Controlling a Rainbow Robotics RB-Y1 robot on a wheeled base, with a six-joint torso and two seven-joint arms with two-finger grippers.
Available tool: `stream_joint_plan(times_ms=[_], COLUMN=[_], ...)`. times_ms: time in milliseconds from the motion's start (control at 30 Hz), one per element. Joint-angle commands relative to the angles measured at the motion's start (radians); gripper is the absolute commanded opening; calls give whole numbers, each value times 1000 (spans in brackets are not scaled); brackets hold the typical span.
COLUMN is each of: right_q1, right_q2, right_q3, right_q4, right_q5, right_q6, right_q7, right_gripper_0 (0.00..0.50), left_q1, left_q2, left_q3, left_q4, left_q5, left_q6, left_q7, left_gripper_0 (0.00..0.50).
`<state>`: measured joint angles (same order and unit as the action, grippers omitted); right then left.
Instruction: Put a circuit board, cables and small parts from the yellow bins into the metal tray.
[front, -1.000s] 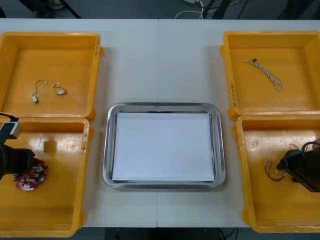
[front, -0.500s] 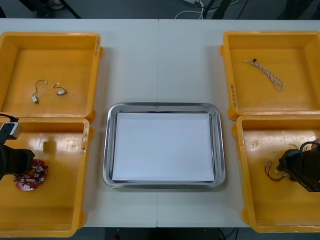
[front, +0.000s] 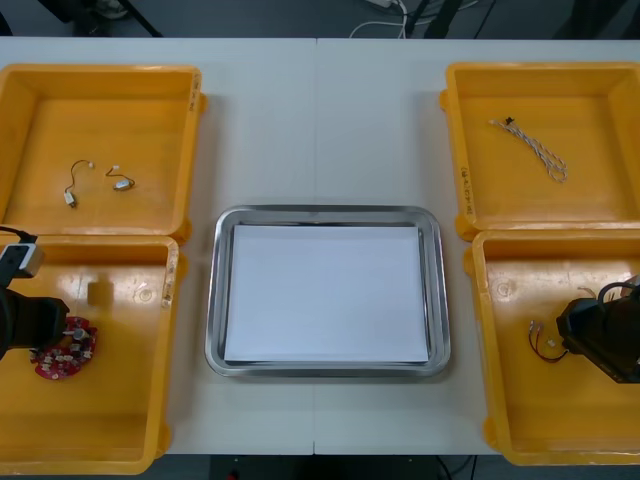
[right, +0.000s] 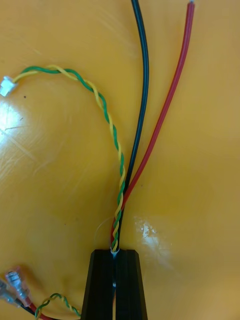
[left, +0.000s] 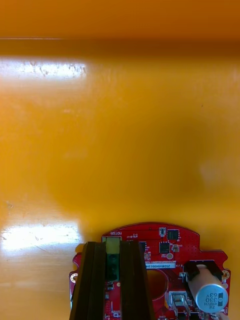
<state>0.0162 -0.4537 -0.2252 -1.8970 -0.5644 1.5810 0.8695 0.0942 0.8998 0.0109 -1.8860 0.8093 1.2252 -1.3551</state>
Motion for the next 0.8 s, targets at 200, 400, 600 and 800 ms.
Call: stream_joint_plan(times_ms=[200, 400, 600, 800], right_q1=[-96, -121, -131, -133], right_q2=[3, -23, -48, -62], right_q3=[-94, -141, -169, -174], right_q4=[-120, -220, -301, -341], right_q5=[-3, -3, -11, -14], right_q6=[223, 339, 339, 339], right_q7=[-15, -7, 8, 22], right_gripper_0=[0, 0, 0, 0], left_q1=[-21, -56, -128, -212], left_q2=[48, 48, 45, 21], left_q3=[40, 95, 136, 161], left_q4=[-51, -116, -171, -214], left_q5=[-2, 8, 27, 36], left_q6=[106, 246, 408, 545], left_q7=[-131, -122, -104, -78], left_gripper_0=[0, 0, 0, 0])
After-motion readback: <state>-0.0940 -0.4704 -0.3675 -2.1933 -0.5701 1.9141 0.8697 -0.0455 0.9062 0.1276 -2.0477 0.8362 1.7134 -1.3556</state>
